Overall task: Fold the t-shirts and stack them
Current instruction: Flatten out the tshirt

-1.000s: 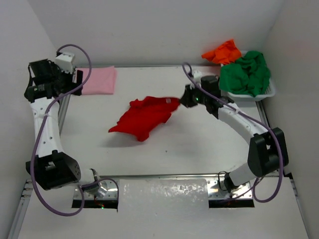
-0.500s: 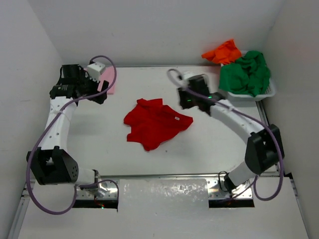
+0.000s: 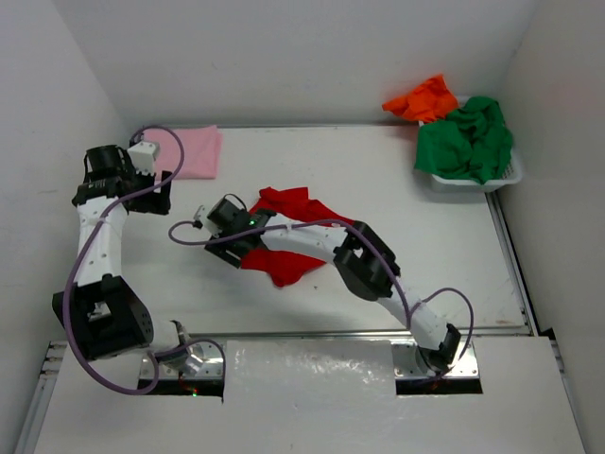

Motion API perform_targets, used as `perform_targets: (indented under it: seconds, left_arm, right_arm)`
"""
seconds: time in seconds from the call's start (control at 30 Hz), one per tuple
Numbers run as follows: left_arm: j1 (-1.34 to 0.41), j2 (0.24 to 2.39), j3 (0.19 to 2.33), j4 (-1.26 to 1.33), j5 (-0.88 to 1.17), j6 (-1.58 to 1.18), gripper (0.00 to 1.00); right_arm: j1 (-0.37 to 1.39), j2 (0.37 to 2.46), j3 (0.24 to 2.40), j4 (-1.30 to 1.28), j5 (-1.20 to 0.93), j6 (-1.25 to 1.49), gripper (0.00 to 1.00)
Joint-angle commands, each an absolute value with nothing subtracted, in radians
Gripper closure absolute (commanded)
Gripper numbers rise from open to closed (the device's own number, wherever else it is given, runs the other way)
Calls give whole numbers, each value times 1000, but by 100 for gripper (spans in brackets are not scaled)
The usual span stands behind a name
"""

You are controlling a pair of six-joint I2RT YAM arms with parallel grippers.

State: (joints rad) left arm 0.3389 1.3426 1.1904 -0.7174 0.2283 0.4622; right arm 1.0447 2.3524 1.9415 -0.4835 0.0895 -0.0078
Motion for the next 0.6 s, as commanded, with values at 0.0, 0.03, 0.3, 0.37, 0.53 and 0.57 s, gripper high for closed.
perform_targets:
  seconds: [0.0, 0.03, 0.3, 0.37, 0.53, 0.57]
  left_arm:
    - [331, 1302, 1186, -716, 227, 462, 18]
    - [331, 1304, 1184, -718, 227, 463, 18]
    - [331, 1310, 1206, -722, 238, 463, 18]
    - [331, 1310, 1215, -729, 242, 465, 18]
    - [331, 1315, 1239, -738, 291, 483, 21]
    - [330, 1316, 1247, -736, 291, 486, 22]
  right_arm:
    - [1023, 2413, 2065, -618, 183, 11, 31]
    - [1023, 2418, 2028, -609, 161, 27, 32]
    - [1032, 2408, 1901, -617, 198, 38, 65]
    - [1034, 2381, 1847, -597, 172, 38, 100]
    - [962, 2196, 1839, -555, 144, 70, 100]
    - [962, 2145, 1832, -540, 141, 84, 100]
